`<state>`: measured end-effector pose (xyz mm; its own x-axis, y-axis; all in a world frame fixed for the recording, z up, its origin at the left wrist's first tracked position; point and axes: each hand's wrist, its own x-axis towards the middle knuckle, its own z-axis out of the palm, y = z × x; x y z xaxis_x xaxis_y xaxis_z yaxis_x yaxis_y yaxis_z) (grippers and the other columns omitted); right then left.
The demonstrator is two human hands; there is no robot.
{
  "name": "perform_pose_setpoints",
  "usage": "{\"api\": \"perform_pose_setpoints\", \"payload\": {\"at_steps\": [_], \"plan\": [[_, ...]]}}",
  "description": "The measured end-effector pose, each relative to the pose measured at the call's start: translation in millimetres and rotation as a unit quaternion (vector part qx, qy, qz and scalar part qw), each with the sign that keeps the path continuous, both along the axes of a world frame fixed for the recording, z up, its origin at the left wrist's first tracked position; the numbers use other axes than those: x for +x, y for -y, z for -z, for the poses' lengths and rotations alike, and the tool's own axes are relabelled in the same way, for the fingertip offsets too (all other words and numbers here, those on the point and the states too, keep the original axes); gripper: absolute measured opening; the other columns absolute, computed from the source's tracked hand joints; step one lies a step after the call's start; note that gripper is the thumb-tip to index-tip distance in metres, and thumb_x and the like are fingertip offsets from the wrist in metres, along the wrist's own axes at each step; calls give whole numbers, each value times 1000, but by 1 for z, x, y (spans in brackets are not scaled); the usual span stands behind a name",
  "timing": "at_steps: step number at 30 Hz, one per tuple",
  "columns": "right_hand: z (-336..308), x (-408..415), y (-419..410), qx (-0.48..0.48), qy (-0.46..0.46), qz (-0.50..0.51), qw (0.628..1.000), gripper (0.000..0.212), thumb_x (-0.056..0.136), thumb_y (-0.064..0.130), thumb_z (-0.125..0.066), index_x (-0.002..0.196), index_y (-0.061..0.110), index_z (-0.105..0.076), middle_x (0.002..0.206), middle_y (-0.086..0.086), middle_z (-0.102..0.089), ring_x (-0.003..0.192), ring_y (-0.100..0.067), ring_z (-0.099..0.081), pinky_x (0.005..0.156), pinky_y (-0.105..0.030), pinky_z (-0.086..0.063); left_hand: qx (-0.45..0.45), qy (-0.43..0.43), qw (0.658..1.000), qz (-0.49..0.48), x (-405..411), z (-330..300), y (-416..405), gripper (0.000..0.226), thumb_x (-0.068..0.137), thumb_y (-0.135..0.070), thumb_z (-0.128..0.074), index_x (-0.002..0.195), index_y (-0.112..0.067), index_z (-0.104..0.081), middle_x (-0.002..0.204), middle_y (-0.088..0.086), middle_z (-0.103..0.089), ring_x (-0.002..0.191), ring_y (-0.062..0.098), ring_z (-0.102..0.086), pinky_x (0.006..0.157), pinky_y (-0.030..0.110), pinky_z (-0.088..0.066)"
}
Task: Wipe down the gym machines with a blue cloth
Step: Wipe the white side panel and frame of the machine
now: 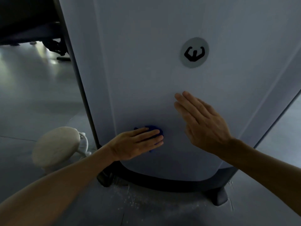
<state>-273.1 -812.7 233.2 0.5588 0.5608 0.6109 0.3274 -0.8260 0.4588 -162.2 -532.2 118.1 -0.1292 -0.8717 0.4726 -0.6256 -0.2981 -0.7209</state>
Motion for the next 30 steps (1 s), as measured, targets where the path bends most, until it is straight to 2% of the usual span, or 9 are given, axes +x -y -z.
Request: {"api": "perform_pose_setpoints", "payload": {"at_steps": [3,8,12,15,18,20,25,28,30], "plan": [[-16,-3,5,12,19,12,1000,72,87,0,-57,156,0,-36,166,-14,-27,155,-28,-24,127,-43,-22,-10,5,1000,-10,-6,-45,1,50,109,-7,-47,158,-18,-44,164,7,-37,152,28,-36,127,41,-26],[-59,-7,10,70,63,42,995,73,86,2,-58,156,-1,-35,166,-17,-27,156,-30,-22,125,-45,-25,-250,-2,968,7,-7,-169,39,46,110,-3,-50,154,-5,-38,159,17,-40,148,36,-40,124,40,-33],[-66,-7,12,99,62,58,991,75,87,1,-59,157,-1,-32,168,-15,-21,157,-29,-16,128,-37,-12,-312,-58,948,33,-4,-181,64,52,104,4,-57,151,2,-35,157,26,-42,148,41,-40,124,43,-33],[-45,-5,14,101,60,44,992,76,86,-1,-59,157,-2,-31,168,-16,-19,158,-30,-14,128,-36,-8,-272,-50,960,44,-6,-124,65,55,102,-4,-66,152,-4,-41,158,18,-39,149,37,-39,121,45,-39],[-15,-5,20,76,39,29,996,79,86,-1,-60,158,-2,-28,168,-16,-18,158,-30,-13,128,-41,-13,-129,-33,990,35,-8,-55,50,53,107,-13,-59,156,-11,-39,161,10,-37,151,31,-35,127,43,-27],[4,-6,23,49,28,17,998,75,88,0,-59,157,-2,-30,168,-16,-20,157,-30,-15,128,-42,-14,-59,-24,998,26,-11,-19,43,53,105,-18,-63,155,-13,-47,163,5,-41,151,26,-38,127,41,-26],[18,-11,34,-2,-5,13,1000,78,87,-1,-60,158,0,-28,169,-14,-18,157,-29,-16,128,-43,-17,9,11,1000,5,-15,-21,41,49,106,-28,-63,153,-18,-52,162,2,-45,151,24,-39,126,39,-30],[-7,-15,39,31,5,34,999,73,88,5,-47,159,2,-27,169,-13,-19,157,-27,-15,129,-39,-11,-44,41,998,-16,-20,-75,46,46,110,-16,-53,156,-15,-46,163,9,-40,151,30,-36,128,41,-24],[-29,-18,40,61,16,63,996,75,90,8,-46,160,3,-22,170,-12,-13,158,-26,-9,129,-35,-3,-174,22,984,-30,-22,-128,58,47,108,-7,-54,154,-13,-45,164,14,-35,151,34,-32,129,37,-21]]}}
